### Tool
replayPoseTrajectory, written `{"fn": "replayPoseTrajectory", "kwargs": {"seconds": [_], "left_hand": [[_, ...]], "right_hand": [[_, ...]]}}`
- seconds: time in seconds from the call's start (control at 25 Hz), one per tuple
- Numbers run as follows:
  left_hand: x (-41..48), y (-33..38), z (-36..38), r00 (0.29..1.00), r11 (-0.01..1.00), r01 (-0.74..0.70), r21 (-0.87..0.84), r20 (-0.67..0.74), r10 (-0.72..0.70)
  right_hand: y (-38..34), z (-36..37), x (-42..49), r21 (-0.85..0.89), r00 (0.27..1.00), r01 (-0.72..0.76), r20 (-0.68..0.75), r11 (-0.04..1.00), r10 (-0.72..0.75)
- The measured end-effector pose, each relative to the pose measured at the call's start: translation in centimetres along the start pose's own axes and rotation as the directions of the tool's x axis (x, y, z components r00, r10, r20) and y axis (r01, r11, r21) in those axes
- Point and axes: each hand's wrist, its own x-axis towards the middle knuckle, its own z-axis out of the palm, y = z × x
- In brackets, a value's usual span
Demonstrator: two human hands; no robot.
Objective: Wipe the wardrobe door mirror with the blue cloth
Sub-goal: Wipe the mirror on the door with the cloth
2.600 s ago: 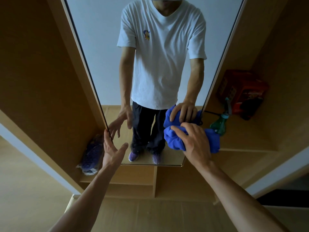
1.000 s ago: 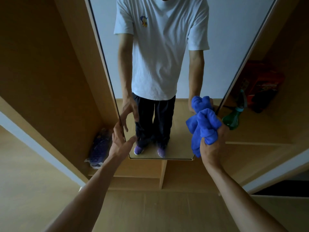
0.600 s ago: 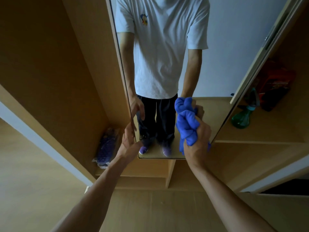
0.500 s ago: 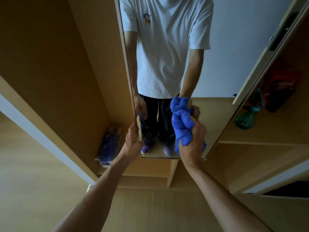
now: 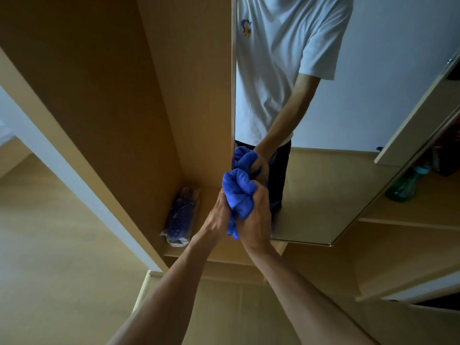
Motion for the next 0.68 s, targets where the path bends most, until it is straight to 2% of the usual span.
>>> {"fn": "replayPoseTrajectory", "kwargs": {"seconds": [0.08,0.16,0.28,0.48,0.56,0.68], "left_hand": [[-0.4,-1.0,0.1,0.999,0.999,-0.046,0.003,0.021,0.046],[-1.2,-1.0,0.6,0.992,0.992,-0.127,0.014,0.010,0.127],[-2.2,0.1,2.0,0.989,0.986,-0.144,0.086,-0.020,0.146],[-2.3,-0.4,2.7,0.984,0.975,-0.134,0.180,-0.089,0.152],[-2.2,-0.6,3.2,0.980,0.969,-0.145,0.200,-0.107,0.169],[-2.2,-0.7,3.9,0.971,0.961,-0.156,0.228,-0.142,0.191]], "right_hand": [[0.3,-0.7,0.7,-0.048,1.000,-0.004,-0.001,0.999,0.004],[0.6,-1.8,0.5,-0.107,0.997,0.048,-0.054,0.993,-0.054],[1.3,-3.8,0.5,-0.122,0.992,0.090,-0.081,0.988,-0.100],[3.0,-9.2,1.5,-0.077,0.996,0.017,-0.082,0.997,-0.023],[3.8,-12.0,1.8,-0.080,0.993,0.037,-0.110,0.996,-0.045],[4.2,-16.5,2.6,0.010,0.989,0.116,-0.090,0.993,-0.115]]}}
